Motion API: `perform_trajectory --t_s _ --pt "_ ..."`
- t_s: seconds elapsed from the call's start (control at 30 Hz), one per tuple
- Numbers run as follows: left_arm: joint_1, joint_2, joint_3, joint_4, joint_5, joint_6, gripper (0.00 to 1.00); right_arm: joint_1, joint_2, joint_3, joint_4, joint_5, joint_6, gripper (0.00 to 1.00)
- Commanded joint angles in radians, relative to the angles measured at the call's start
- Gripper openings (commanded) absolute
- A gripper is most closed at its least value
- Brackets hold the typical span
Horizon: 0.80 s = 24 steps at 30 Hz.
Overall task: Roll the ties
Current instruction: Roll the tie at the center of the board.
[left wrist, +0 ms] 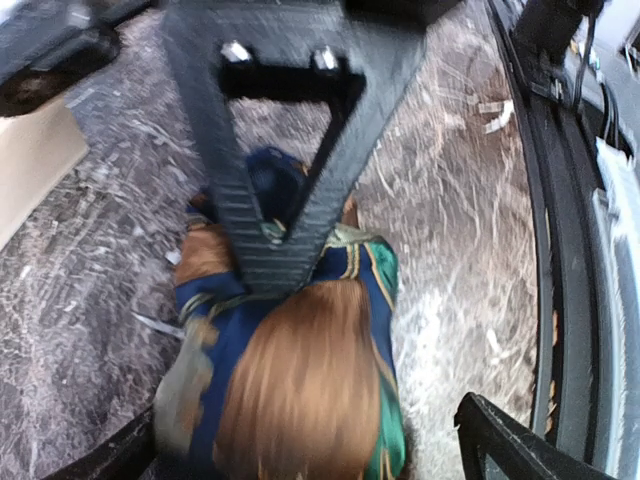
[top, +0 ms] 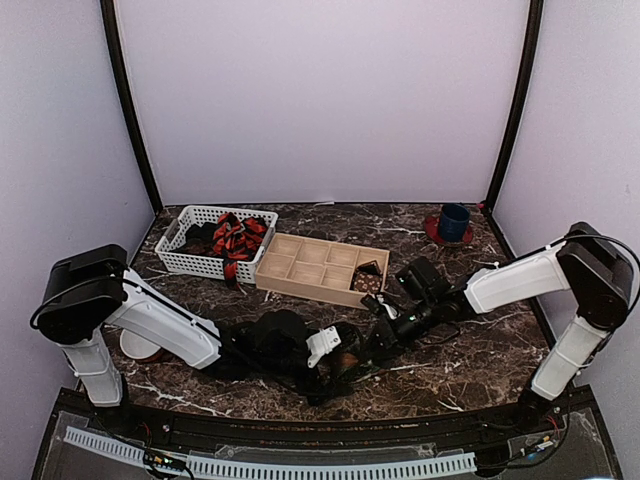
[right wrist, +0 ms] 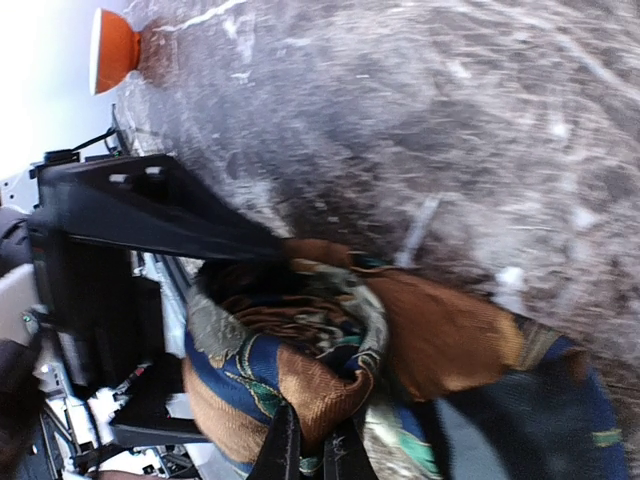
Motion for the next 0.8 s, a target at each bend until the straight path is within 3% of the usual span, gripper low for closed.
perform_trajectory --t_s 0.0,0.4,0.77 --pt "0.001 -0.020 -0.038 0.102 -0.029 -0.100 0.99 -0.027 0.033 -0.051 -0.126 0.134 -0.079 0.00" --pt "0.001 0.109 0.052 0.166 -0.011 -0.146 0.89 -0.062 0.010 -0.090 -0.187 0.224 -0.129 0.00" --pt "0.039 0.156 0.057 0.267 -0.051 -0.137 0.90 -0.061 0.014 -0.096 -0.252 0.311 -0.194 0.00"
